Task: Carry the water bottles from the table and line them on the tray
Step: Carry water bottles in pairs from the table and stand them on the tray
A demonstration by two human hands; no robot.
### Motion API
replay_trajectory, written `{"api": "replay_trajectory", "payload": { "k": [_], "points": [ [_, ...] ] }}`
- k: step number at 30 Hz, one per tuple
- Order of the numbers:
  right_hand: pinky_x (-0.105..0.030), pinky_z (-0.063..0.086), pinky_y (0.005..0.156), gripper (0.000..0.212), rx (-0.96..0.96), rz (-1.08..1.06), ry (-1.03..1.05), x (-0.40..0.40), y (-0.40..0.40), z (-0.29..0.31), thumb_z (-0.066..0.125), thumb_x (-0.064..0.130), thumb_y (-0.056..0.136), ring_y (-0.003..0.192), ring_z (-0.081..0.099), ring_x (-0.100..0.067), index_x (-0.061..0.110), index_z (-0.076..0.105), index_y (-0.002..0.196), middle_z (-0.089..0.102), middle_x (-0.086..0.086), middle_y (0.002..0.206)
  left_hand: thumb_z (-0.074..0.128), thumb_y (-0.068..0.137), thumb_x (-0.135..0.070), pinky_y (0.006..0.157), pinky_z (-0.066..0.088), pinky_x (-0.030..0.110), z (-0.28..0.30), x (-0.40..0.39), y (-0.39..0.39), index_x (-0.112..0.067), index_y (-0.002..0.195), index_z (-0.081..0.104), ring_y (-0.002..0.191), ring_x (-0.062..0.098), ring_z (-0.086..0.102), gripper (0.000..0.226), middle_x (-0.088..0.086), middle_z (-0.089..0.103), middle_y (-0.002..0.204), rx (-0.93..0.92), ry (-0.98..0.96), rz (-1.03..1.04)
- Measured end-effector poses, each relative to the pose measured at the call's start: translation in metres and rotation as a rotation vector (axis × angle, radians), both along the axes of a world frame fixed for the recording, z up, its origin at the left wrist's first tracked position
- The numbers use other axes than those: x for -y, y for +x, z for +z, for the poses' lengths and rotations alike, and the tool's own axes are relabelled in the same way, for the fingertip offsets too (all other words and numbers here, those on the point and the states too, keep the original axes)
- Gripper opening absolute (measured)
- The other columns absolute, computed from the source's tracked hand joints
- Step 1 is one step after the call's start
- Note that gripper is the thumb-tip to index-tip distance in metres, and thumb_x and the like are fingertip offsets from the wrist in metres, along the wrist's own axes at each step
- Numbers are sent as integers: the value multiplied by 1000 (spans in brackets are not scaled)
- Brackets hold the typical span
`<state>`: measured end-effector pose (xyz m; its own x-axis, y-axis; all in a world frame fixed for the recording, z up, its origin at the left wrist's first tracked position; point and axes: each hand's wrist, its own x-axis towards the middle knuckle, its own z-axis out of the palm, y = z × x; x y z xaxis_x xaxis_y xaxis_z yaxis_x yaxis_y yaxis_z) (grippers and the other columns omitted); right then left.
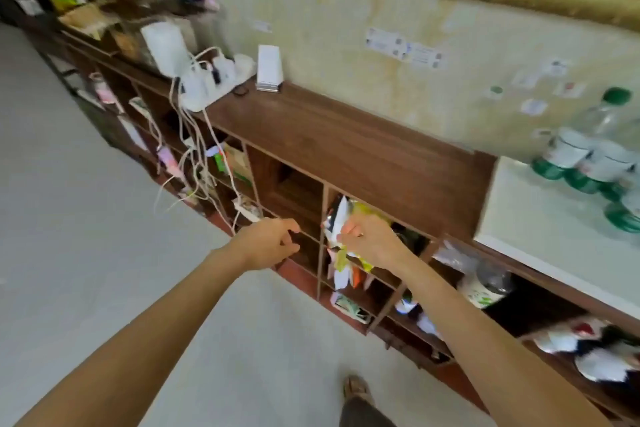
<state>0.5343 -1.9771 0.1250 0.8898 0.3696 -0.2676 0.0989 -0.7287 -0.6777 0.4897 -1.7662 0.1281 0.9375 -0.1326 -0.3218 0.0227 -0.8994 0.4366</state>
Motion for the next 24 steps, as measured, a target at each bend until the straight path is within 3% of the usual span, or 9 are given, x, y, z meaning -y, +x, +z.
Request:
{"api": "replay_trajectory", "payload": {
  "k": [3, 6, 11, 15, 20, 24],
  "points": [
    [-33, 48, 85, 25, 20, 231, -50, -114, -3, 1, 65, 24, 89, 96, 65, -31, 0, 65, 95, 70, -17, 97, 56, 93, -36, 88, 48, 31, -9, -106, -50, -26, 126, 56, 109, 19, 60, 34, -5, 67, 116, -38, 80, 189],
    [-28, 47, 78, 16, 48, 458, -106, -235, -8, -5, 65, 23, 87, 86, 64, -26, 7, 63, 86, 68, -12, 86, 54, 95, -38, 91, 48, 33, -18, -201, -98, -24, 131, 52, 112, 18, 59, 39, -4, 66, 122, -84, 124, 400],
    [-31, 47, 80, 16, 104, 780, -115, -448, -25, -18, 66, 20, 84, 91, 62, -25, 8, 66, 95, 68, -10, 94, 52, 96, -39, 92, 47, 34, -18, -357, -162, -23, 134, 49, 115, 19, 58, 42, -3, 62, 129, -127, 137, 703],
    [-31, 49, 80, 17, 135, 999, -118, -611, -51, -12, 65, 25, 85, 94, 63, -23, 13, 65, 96, 68, -6, 96, 52, 96, -38, 93, 45, 34, -6, -475, -208, -23, 134, 48, 117, 20, 56, 42, -3, 61, 128, -168, 164, 932],
    [-35, 51, 78, 16, 168, 1225, -102, -788, -98, 0, 62, 24, 86, 83, 57, -21, 12, 63, 96, 60, -2, 89, 53, 95, -36, 93, 46, 35, 9, -598, -268, -20, 132, 50, 115, 20, 56, 40, -2, 64, 125, -180, 130, 1154],
    [-34, 51, 81, 19, 197, 1334, -115, -907, -133, -8, 62, 26, 86, 92, 62, -26, 13, 61, 100, 67, -9, 103, 54, 95, -33, 90, 46, 34, 6, -695, -305, -18, 133, 51, 109, 21, 60, 40, 2, 64, 123, -184, 66, 1265]
  ]
}}
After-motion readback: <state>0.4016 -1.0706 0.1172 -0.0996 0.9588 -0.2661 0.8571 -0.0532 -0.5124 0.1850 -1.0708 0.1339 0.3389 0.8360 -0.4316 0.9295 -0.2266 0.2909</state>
